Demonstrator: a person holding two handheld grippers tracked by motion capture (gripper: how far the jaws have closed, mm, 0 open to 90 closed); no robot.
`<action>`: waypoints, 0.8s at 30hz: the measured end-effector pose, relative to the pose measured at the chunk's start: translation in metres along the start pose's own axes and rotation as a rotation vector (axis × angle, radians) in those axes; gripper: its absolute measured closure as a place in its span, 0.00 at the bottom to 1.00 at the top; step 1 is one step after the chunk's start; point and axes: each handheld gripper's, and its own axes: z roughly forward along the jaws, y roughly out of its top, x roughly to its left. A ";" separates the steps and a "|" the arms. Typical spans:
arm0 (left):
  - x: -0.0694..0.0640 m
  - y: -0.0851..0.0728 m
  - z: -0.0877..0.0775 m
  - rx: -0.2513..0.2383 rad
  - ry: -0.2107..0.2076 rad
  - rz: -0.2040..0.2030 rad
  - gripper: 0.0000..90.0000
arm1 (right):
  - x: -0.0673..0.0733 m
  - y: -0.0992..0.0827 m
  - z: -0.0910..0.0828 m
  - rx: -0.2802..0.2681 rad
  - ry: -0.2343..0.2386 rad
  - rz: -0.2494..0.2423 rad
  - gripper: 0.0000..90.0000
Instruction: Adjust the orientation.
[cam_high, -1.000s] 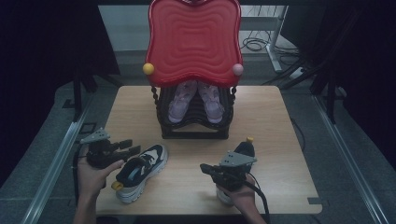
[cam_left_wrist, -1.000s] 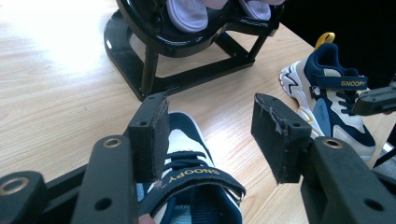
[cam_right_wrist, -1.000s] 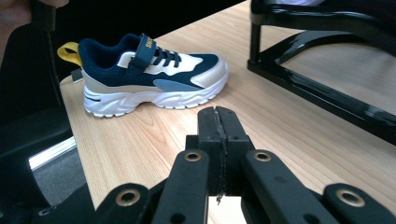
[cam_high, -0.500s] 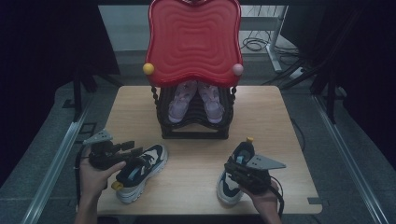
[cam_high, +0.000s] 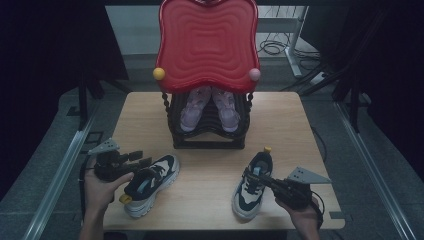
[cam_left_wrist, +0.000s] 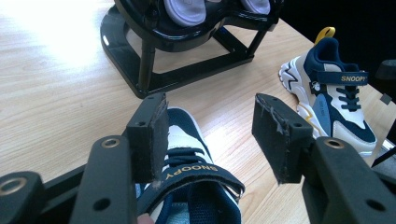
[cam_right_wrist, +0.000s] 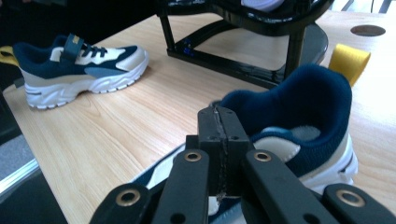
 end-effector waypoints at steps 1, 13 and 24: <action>0.000 0.000 0.000 0.000 -0.001 0.000 0.51 | 0.000 -0.001 0.000 0.005 0.002 0.000 1.00; 0.001 0.001 0.002 0.000 -0.004 0.005 0.51 | 0.000 -0.025 -0.001 0.066 0.007 -0.015 1.00; 0.002 0.002 -0.001 -0.013 -0.001 0.003 0.51 | 0.003 -0.040 -0.003 0.115 0.024 -0.039 1.00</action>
